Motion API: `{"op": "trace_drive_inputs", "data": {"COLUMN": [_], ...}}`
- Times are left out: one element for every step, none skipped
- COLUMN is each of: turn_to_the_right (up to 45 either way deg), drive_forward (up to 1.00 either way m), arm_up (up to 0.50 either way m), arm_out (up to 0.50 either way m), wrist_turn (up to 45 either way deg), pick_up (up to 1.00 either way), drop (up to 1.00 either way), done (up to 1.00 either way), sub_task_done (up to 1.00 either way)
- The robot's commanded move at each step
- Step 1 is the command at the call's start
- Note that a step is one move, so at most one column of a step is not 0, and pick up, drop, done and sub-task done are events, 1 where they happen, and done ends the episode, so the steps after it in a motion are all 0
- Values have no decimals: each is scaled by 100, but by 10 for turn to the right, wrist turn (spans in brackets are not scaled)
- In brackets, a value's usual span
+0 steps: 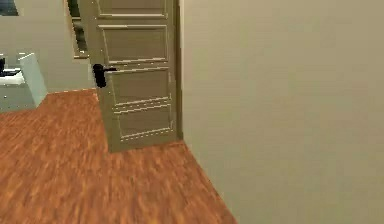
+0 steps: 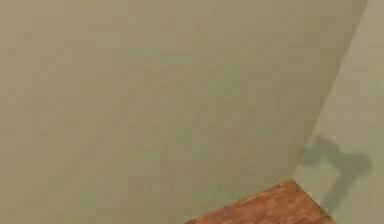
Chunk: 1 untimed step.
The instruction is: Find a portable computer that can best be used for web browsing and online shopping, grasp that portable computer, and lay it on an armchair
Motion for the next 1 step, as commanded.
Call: {"op": "trace_drive_inputs", "data": {"turn_to_the_right": [-420], "drive_forward": [0], "arm_up": [0], "arm_out": [0], "wrist_turn": [0], "pick_up": [0], "drop": [0], "done": [0], "sub_task_done": [0]}}
